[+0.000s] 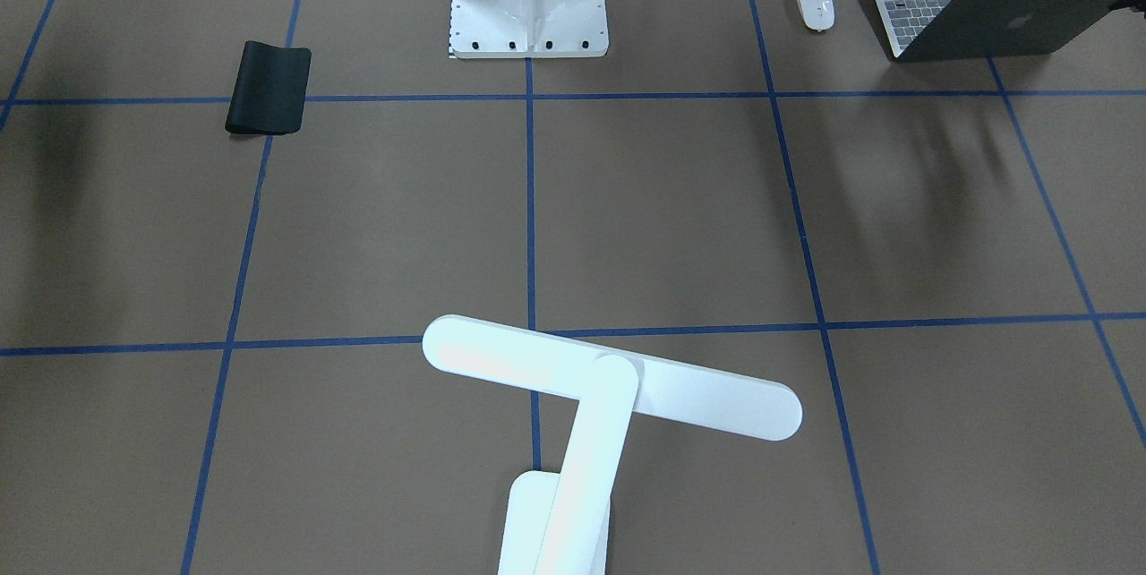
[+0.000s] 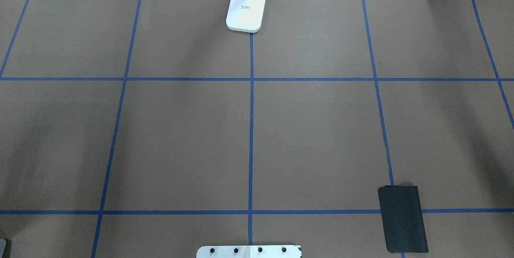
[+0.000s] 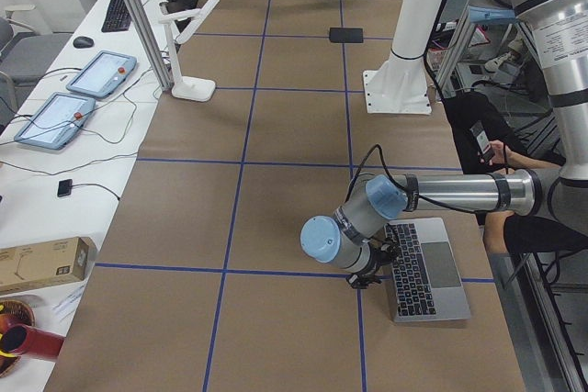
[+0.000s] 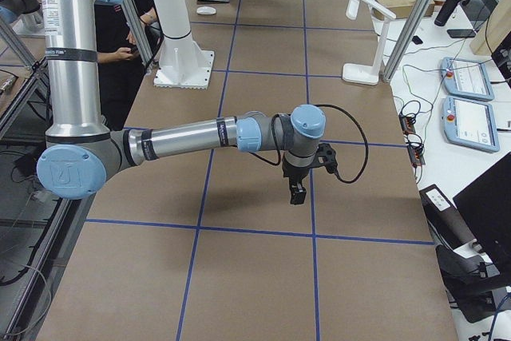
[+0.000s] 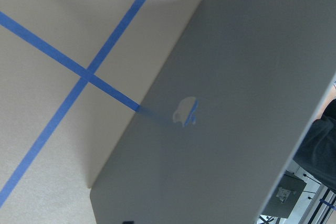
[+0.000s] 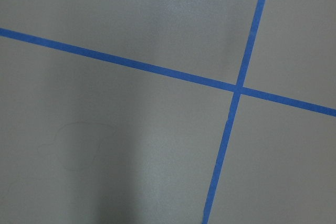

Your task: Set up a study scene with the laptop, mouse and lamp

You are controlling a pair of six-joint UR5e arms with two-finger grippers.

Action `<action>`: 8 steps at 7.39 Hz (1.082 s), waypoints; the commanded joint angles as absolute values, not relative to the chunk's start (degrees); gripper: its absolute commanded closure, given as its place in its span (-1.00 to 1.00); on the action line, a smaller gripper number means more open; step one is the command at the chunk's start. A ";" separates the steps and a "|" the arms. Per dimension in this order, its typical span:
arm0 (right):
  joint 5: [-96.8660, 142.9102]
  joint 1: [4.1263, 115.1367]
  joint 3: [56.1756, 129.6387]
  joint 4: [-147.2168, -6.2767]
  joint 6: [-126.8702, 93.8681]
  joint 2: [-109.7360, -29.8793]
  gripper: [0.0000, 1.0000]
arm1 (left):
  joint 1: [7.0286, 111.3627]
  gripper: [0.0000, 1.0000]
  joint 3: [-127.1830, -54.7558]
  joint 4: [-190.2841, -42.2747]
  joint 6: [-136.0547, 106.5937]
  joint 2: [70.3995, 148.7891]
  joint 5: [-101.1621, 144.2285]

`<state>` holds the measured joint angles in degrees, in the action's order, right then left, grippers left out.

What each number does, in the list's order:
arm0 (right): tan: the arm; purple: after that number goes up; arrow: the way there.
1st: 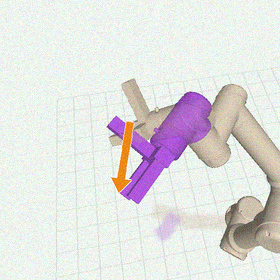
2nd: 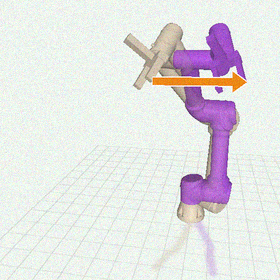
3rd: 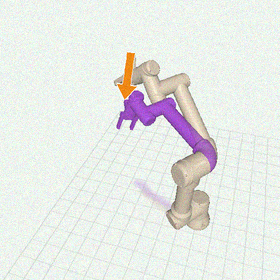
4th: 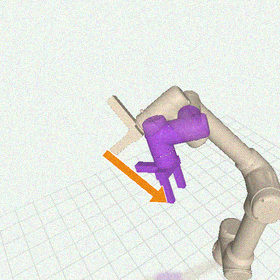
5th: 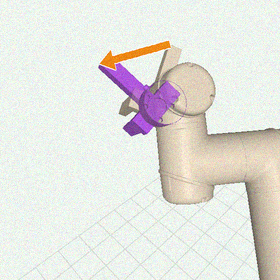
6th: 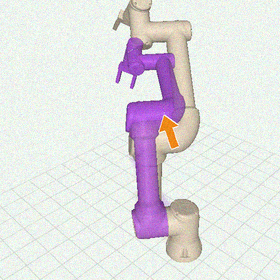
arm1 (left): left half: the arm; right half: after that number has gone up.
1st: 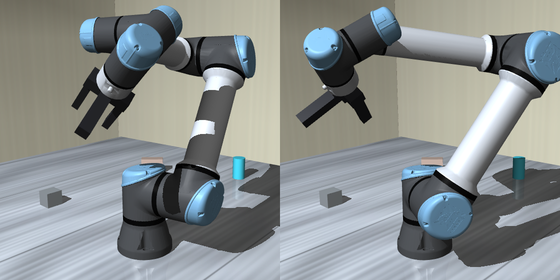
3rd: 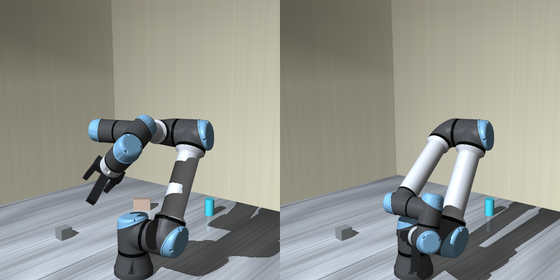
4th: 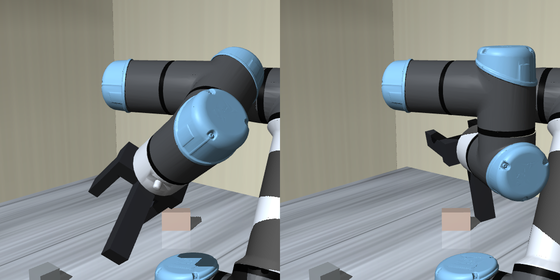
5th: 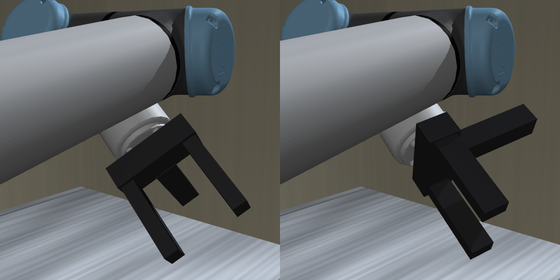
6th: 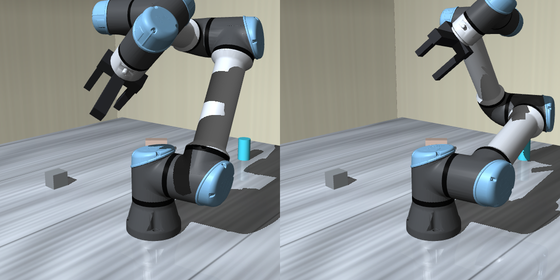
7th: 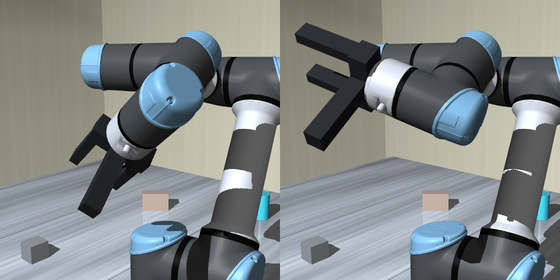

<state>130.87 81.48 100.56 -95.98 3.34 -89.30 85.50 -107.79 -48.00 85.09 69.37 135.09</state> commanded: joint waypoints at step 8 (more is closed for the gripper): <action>130.87 81.30 100.37 -95.98 3.43 -89.30 -1.00 | 85.34 0.38 -107.76 -50.01 85.43 70.75 133.59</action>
<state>130.87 81.33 100.41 -95.98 3.37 -89.30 85.34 -107.89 -49.92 85.48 70.86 133.69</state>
